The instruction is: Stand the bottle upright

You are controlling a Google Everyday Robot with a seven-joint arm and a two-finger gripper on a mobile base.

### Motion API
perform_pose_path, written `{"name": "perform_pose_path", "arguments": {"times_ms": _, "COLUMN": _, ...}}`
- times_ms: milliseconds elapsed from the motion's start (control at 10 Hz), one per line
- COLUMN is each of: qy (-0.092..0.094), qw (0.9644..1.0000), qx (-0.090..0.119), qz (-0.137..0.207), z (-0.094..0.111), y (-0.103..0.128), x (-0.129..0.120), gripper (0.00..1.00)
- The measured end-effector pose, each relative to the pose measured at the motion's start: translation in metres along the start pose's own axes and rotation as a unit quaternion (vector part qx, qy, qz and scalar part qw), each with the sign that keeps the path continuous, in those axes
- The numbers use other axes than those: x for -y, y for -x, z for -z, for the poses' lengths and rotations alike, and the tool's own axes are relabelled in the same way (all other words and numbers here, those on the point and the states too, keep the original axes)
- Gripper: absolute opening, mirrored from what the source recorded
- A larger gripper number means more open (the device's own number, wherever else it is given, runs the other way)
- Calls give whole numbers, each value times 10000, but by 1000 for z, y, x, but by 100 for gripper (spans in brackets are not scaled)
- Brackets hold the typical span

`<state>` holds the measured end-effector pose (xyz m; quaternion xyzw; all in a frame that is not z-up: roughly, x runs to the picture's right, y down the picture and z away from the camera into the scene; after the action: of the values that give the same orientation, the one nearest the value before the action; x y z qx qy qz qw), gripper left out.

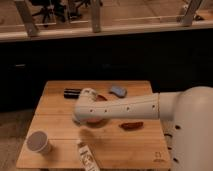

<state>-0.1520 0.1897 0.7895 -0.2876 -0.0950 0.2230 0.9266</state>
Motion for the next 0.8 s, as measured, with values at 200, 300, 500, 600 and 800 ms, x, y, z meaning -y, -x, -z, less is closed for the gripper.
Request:
{"name": "perform_pose_path", "arguments": {"times_ms": 200, "qy": 36, "qw": 10000, "qx": -28, "qz": -80, "z": -2, "y": 1, "x": -3, "gripper": 70}}
{"name": "perform_pose_path", "arguments": {"times_ms": 300, "qy": 39, "qw": 9999, "qx": -17, "qz": -133, "z": -3, "y": 0, "x": -2, "gripper": 76}}
{"name": "perform_pose_path", "arguments": {"times_ms": 500, "qy": 69, "qw": 9995, "qx": 50, "qz": -319, "z": -3, "y": -7, "x": -3, "gripper": 80}}
{"name": "perform_pose_path", "arguments": {"times_ms": 600, "qy": 78, "qw": 9992, "qx": 94, "qz": -372, "z": -3, "y": -7, "x": -4, "gripper": 80}}
{"name": "perform_pose_path", "arguments": {"times_ms": 800, "qy": 80, "qw": 9985, "qx": 219, "qz": -486, "z": 0, "y": -8, "x": -8, "gripper": 80}}
